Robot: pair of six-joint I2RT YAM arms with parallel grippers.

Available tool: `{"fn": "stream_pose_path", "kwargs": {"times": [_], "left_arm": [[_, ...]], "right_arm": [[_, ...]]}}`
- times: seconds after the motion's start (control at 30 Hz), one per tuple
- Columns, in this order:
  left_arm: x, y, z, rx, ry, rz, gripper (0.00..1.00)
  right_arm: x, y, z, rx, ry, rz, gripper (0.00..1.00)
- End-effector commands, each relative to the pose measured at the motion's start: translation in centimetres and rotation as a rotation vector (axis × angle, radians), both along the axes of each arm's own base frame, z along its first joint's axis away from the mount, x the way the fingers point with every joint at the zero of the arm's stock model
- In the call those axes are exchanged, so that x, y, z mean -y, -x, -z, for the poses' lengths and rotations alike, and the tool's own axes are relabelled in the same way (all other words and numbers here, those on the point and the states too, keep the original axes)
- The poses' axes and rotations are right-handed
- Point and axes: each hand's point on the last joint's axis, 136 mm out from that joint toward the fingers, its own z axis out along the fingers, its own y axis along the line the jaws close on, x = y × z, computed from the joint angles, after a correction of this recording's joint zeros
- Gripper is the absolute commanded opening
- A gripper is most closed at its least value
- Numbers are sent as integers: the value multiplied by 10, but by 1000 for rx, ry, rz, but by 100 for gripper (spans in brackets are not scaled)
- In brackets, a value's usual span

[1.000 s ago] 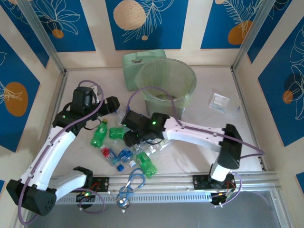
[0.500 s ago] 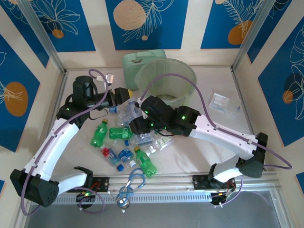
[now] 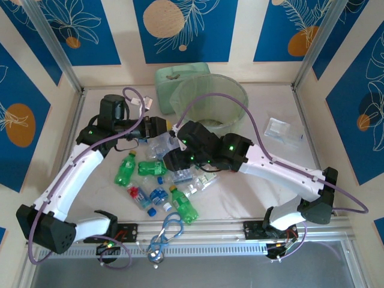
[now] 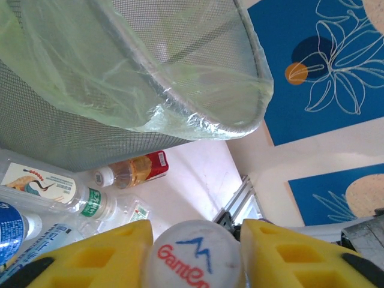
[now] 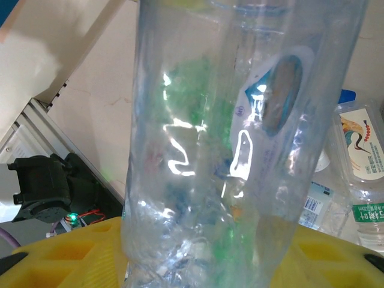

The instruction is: Put the plastic bottles in the bin

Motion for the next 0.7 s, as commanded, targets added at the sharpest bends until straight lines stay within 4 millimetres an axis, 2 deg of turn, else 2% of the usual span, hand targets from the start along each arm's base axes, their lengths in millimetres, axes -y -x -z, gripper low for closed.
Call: {"fn": "stream_pose_path", "kwargs": {"times": [0.0, 0.2, 0.3, 0.37, 0.43, 0.5, 0.57, 0.67], "left_arm": [[4, 6, -6, 21, -6, 41, 37], [3, 1, -6, 20, -6, 16, 26], [4, -5, -15, 23, 21, -10, 19], [4, -10, -28, 38, 45, -40, 18], [3, -16, -45, 60, 84, -75, 16], [3, -23, -68, 86, 149, -115, 17], [3, -31, -100, 126, 229, -145, 17], [3, -45, -142, 186, 306, -189, 16]], "right_arm": [[-4, 1, -12, 23, -9, -23, 54], [-4, -1, -15, 37, -6, -19, 56], [10, -11, -26, 99, 38, 31, 76], [29, -21, -48, 160, 39, 82, 92], [51, -29, -70, 200, 23, 138, 99], [74, -34, -93, 245, 1, 199, 99], [106, -40, -117, 298, -21, 298, 99], [154, -46, -140, 348, -53, 452, 99]]}}
